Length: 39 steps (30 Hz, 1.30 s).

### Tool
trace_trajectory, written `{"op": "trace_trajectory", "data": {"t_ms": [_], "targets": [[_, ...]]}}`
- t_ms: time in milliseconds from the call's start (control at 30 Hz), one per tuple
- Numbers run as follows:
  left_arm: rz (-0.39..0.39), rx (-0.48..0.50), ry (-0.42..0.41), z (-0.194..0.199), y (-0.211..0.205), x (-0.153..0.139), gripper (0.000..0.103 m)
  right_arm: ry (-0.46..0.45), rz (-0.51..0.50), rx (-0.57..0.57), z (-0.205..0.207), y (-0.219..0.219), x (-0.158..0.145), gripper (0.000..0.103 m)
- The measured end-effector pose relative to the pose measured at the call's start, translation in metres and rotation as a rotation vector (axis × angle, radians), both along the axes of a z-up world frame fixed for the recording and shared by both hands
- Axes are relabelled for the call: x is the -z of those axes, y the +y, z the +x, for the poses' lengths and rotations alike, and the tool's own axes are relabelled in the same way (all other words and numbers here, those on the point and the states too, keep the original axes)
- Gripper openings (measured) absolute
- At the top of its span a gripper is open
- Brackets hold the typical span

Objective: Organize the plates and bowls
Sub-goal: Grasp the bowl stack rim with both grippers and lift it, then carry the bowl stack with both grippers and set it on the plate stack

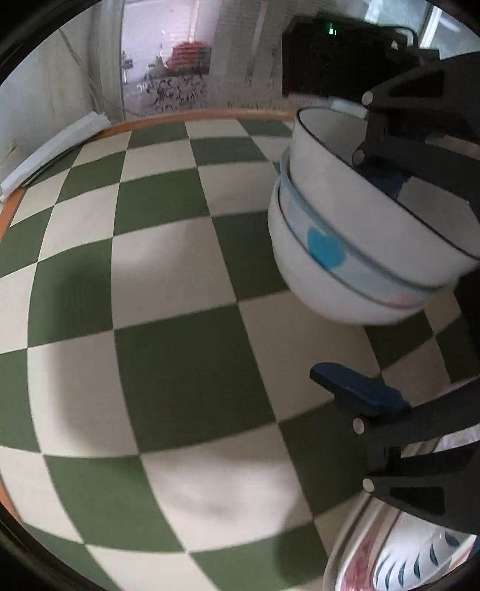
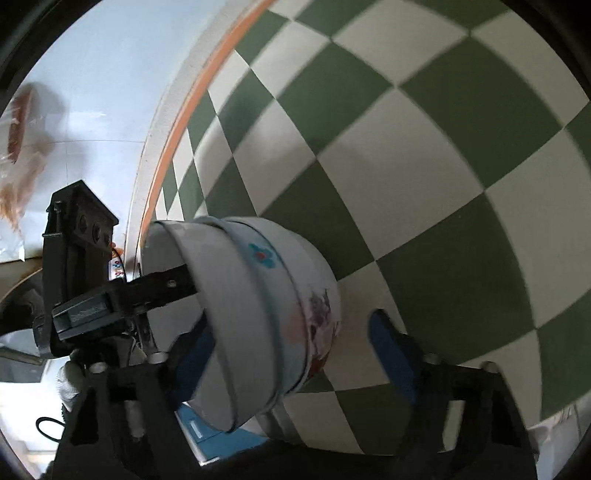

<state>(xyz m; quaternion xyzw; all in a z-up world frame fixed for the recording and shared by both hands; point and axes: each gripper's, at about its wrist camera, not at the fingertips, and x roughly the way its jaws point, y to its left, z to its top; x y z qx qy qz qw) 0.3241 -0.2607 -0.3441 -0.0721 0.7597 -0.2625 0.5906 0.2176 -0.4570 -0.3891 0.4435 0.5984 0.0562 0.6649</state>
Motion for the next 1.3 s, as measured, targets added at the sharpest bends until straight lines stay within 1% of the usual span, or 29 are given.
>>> {"op": "trace_trajectory", "data": {"t_ms": [33, 100, 200, 267, 367, 533, 700, 833, 967, 1100, 1167, 1300], "targets": [[-0.017, 0.003, 0.006, -0.001, -0.002, 0.0, 0.068, 0.0, 0.017, 0.0, 0.001, 0.001, 0.004, 0.065], [-0.048, 0.007, 0.02, -0.003, -0.006, -0.001, 0.06, 0.006, 0.038, -0.004, 0.003, 0.002, 0.013, 0.057], [-0.033, 0.02, -0.023, -0.007, -0.01, -0.006, 0.06, -0.005, 0.084, 0.023, 0.003, -0.003, 0.021, 0.056], [-0.031, 0.006, -0.036, -0.01, -0.008, -0.008, 0.06, -0.014, 0.08, 0.018, 0.003, -0.002, 0.021, 0.055], [-0.024, -0.02, -0.032, -0.011, -0.001, -0.009, 0.06, -0.013, 0.074, 0.004, 0.005, 0.001, 0.022, 0.055], [0.007, -0.045, -0.057, -0.011, 0.007, -0.016, 0.06, -0.014, 0.08, -0.039, 0.02, 0.009, 0.02, 0.055], [-0.006, -0.088, -0.073, -0.004, 0.015, -0.029, 0.06, -0.037, 0.058, -0.091, 0.041, 0.018, 0.009, 0.055], [-0.015, -0.13, -0.102, 0.001, 0.025, -0.046, 0.06, -0.057, 0.041, -0.135, 0.057, 0.025, -0.01, 0.055], [-0.024, -0.171, -0.131, 0.005, 0.046, -0.067, 0.06, -0.079, 0.025, -0.185, 0.075, 0.042, -0.026, 0.055], [-0.021, -0.201, -0.153, 0.006, 0.065, -0.08, 0.06, -0.1, 0.016, -0.239, 0.092, 0.075, -0.036, 0.055], [-0.02, -0.219, -0.168, 0.004, 0.08, -0.085, 0.06, -0.112, 0.014, -0.262, 0.099, 0.094, -0.039, 0.055], [-0.019, -0.254, -0.178, -0.001, 0.114, -0.091, 0.06, -0.126, 0.007, -0.299, 0.106, 0.117, -0.042, 0.053]]}}
